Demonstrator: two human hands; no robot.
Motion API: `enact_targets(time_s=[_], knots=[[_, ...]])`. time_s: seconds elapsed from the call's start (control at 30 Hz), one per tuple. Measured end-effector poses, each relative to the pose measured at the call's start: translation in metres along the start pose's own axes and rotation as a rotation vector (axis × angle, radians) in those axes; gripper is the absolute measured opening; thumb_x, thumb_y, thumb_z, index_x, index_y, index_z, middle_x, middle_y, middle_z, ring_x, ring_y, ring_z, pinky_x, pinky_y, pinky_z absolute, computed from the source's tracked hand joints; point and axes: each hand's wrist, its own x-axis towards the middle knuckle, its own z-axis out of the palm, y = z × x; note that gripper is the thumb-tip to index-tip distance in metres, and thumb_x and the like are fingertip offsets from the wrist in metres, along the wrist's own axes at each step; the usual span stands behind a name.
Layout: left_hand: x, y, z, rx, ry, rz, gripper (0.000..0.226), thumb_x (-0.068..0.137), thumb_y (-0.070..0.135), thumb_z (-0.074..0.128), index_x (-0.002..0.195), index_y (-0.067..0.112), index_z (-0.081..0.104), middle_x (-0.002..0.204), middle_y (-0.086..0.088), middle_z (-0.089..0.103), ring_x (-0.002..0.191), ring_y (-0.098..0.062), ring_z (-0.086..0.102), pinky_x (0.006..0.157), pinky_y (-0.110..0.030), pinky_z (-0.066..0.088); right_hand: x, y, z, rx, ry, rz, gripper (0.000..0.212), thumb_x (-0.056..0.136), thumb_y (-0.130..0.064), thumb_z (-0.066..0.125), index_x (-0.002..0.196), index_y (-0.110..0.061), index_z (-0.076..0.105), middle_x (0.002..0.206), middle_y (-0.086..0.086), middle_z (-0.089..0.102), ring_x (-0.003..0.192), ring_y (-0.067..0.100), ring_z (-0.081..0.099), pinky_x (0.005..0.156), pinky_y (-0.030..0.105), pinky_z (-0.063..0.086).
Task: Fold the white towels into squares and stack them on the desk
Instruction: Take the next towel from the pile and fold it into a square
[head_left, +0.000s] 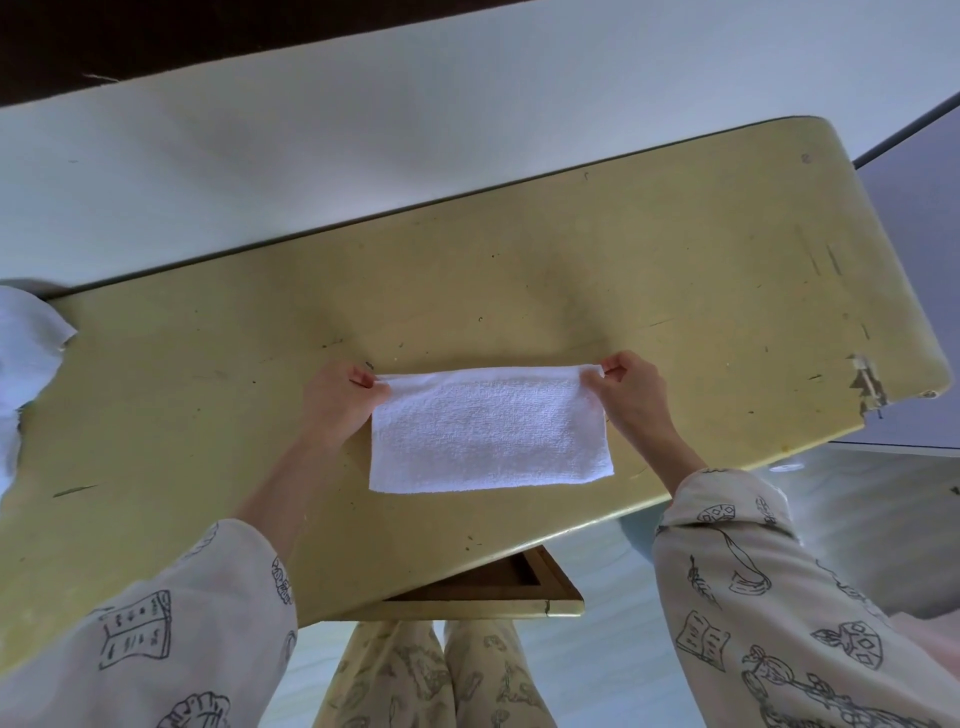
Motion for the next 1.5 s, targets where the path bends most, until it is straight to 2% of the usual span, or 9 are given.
enact_targets(time_s=[0.07, 0.17, 0.4, 0.7, 0.83, 1.0, 1.13, 1.37, 1.5], knots=[[0.000, -0.001, 0.002, 0.030, 0.005, 0.021, 0.016, 0.081, 0.010, 0.060, 0.068, 0.016, 0.054, 0.067, 0.004, 0.050, 0.067, -0.012, 0.046, 0.056, -0.016, 0.033, 0.000, 0.000, 0.000, -0.010, 0.003, -0.002, 0.017, 0.084, -0.013, 0.060, 0.096, 0.000, 0.061, 0.084, 0.005, 0.058, 0.083, 0.019, 0.051, 0.073, 0.025, 0.034], [0.001, -0.004, 0.004, 0.010, 0.030, 0.029, 0.003, 0.083, 0.013, 0.061, 0.082, 0.011, 0.059, 0.068, 0.006, 0.052, 0.071, -0.012, 0.048, 0.055, -0.016, 0.033, 0.001, -0.001, 0.002, -0.013, 0.019, 0.005, 0.017, 0.084, -0.012, 0.060, 0.096, 0.000, 0.062, 0.084, 0.005, 0.058, 0.083, 0.019, 0.051, 0.073, 0.025, 0.035], [-0.001, -0.004, 0.006, -0.037, 0.094, 0.021, 0.020, 0.084, 0.020, 0.064, 0.097, 0.005, 0.061, 0.085, 0.002, 0.057, 0.082, -0.014, 0.052, 0.069, -0.023, 0.036, -0.002, -0.001, 0.008, -0.029, 0.051, -0.012, 0.016, 0.087, -0.011, 0.056, 0.099, -0.002, 0.058, 0.083, 0.004, 0.055, 0.083, 0.018, 0.048, 0.066, 0.018, 0.030], [-0.044, -0.015, 0.003, -0.065, 0.108, -0.006, 0.045, 0.088, 0.033, 0.059, 0.120, 0.006, 0.044, 0.094, 0.001, 0.051, 0.087, -0.015, 0.047, 0.074, -0.027, 0.034, -0.025, -0.003, -0.010, -0.041, 0.090, -0.030, 0.040, 0.089, -0.028, 0.058, 0.122, -0.006, 0.049, 0.090, 0.005, 0.059, 0.090, 0.017, 0.050, 0.079, 0.022, 0.031], [-0.064, -0.040, 0.006, -0.137, 0.063, -0.099, 0.041, 0.088, 0.037, 0.059, 0.114, 0.007, 0.050, 0.101, 0.000, 0.054, 0.089, -0.014, 0.049, 0.078, -0.027, 0.037, -0.047, 0.016, -0.017, -0.042, 0.064, 0.032, 0.027, 0.089, -0.030, 0.058, 0.099, -0.005, 0.062, 0.094, 0.006, 0.064, 0.089, 0.019, 0.057, 0.078, 0.026, 0.037], [-0.075, -0.061, 0.012, -0.124, -0.009, -0.133, 0.040, 0.087, 0.043, 0.058, 0.110, 0.011, 0.058, 0.102, 0.002, 0.057, 0.096, -0.016, 0.053, 0.085, -0.029, 0.040, -0.066, 0.031, -0.010, 0.018, -0.073, 0.153, 0.034, 0.088, -0.034, 0.060, 0.101, -0.003, 0.064, 0.088, 0.004, 0.061, 0.087, 0.025, 0.062, 0.086, 0.043, 0.050], [-0.072, -0.066, 0.012, -0.171, -0.069, -0.143, 0.035, 0.084, 0.046, 0.060, 0.102, 0.015, 0.057, 0.097, -0.002, 0.064, 0.096, -0.023, 0.061, 0.094, -0.043, 0.047, -0.071, 0.035, -0.010, 0.139, -0.108, 0.234, 0.035, 0.088, -0.029, 0.061, 0.110, -0.003, 0.061, 0.090, 0.005, 0.059, 0.067, 0.015, 0.059, 0.065, 0.031, 0.054], [-0.074, -0.065, 0.011, -0.253, -0.099, -0.124, 0.016, 0.086, 0.030, 0.063, 0.086, 0.014, 0.059, 0.077, -0.001, 0.064, 0.070, -0.018, 0.060, 0.074, -0.033, 0.047, -0.074, 0.040, -0.011, 0.233, -0.123, 0.332, 0.026, 0.087, -0.019, 0.064, 0.106, -0.001, 0.060, 0.085, 0.008, 0.062, 0.069, 0.020, 0.065, 0.065, 0.030, 0.056], [-0.074, -0.069, 0.011, -0.325, -0.104, -0.141, 0.012, 0.085, 0.022, 0.065, 0.079, 0.013, 0.059, 0.077, -0.007, 0.066, 0.064, -0.017, 0.062, 0.060, -0.023, 0.046, -0.076, 0.043, -0.009, 0.298, -0.062, 0.344, 0.010, 0.085, -0.013, 0.066, 0.081, -0.006, 0.060, 0.083, 0.012, 0.062, 0.062, 0.017, 0.063, 0.067, 0.025, 0.055]])
